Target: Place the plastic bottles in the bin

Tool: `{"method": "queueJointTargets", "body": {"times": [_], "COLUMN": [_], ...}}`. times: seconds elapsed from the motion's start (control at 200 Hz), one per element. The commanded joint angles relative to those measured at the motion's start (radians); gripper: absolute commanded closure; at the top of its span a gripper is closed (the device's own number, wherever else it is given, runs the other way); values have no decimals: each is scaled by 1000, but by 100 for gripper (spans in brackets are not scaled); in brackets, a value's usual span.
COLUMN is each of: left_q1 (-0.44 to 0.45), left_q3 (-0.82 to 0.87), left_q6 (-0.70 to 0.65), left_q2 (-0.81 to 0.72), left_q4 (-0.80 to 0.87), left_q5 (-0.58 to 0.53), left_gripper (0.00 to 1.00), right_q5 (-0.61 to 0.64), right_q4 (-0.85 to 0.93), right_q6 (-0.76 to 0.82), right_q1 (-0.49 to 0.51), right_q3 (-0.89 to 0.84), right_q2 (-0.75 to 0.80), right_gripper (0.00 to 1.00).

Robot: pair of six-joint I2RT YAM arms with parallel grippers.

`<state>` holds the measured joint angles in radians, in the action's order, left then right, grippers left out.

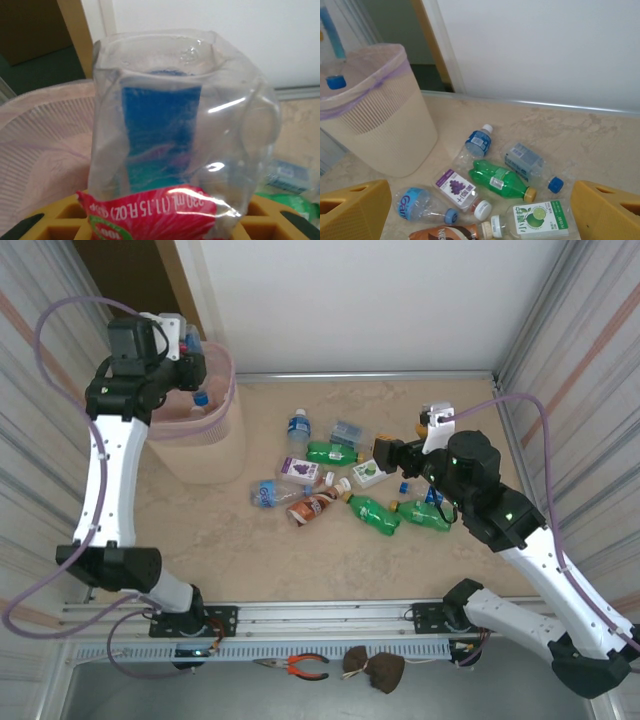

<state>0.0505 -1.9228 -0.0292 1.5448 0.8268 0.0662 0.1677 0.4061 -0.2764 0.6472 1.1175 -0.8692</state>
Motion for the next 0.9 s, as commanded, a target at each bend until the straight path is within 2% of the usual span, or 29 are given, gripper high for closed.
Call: {"method": "queueJointTargets", "body": {"times": [0.0,0.346,0.897], "left_q1": [-24,-37,-38], "left_q3": [-58,-91,-41], "left_q6": [-98,-126,-100], "left_q2": [53,268,464], "left_q4": [78,188,342], "left_q5": [-32,-45,91], "left_gripper": [68,68,66], "right_q5": [19,21,35], "right_q4": [3,-1,6], "right_q6": [14,2,-13], "right_q1": [-4,-3,-4], "right_q3": [27,16,-28], "right_q2": [1,-4,25], "right_gripper": [9,9,8]}}
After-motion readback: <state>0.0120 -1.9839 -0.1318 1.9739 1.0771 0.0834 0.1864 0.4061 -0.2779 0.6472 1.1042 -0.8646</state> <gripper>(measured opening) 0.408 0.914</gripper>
